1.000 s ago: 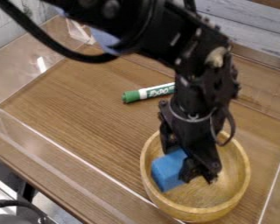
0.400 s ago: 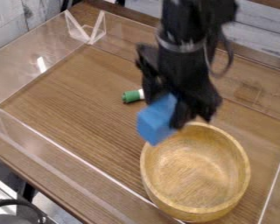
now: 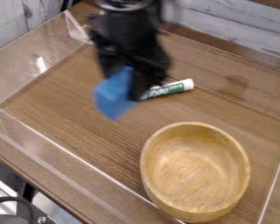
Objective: Remove the blue block from inside the brown bowl and put it on the table
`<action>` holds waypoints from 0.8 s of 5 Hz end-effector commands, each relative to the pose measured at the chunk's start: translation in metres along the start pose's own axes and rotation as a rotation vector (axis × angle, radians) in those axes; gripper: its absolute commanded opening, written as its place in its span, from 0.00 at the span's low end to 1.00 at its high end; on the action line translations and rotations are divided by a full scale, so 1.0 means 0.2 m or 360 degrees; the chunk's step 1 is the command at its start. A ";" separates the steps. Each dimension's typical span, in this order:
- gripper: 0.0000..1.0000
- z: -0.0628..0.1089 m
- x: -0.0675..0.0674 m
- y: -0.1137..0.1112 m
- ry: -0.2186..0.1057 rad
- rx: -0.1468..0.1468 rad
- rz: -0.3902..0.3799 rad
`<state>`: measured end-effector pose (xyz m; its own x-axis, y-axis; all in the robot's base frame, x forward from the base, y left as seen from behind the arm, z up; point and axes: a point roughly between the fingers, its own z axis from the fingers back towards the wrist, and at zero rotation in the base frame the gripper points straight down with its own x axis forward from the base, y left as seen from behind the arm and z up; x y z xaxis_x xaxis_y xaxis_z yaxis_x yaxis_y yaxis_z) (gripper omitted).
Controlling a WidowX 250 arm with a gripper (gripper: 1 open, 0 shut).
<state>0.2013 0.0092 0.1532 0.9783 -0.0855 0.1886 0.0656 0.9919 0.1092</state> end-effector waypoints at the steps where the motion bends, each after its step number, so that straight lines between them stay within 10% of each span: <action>1: 0.00 -0.01 -0.05 0.12 -0.0060 0.0000 0.0012; 4: 0.00 -0.13 -0.11 0.22 -0.0061 0.0016 0.0036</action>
<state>0.1836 0.0566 0.1233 0.9766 -0.0614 0.2062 0.0407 0.9939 0.1029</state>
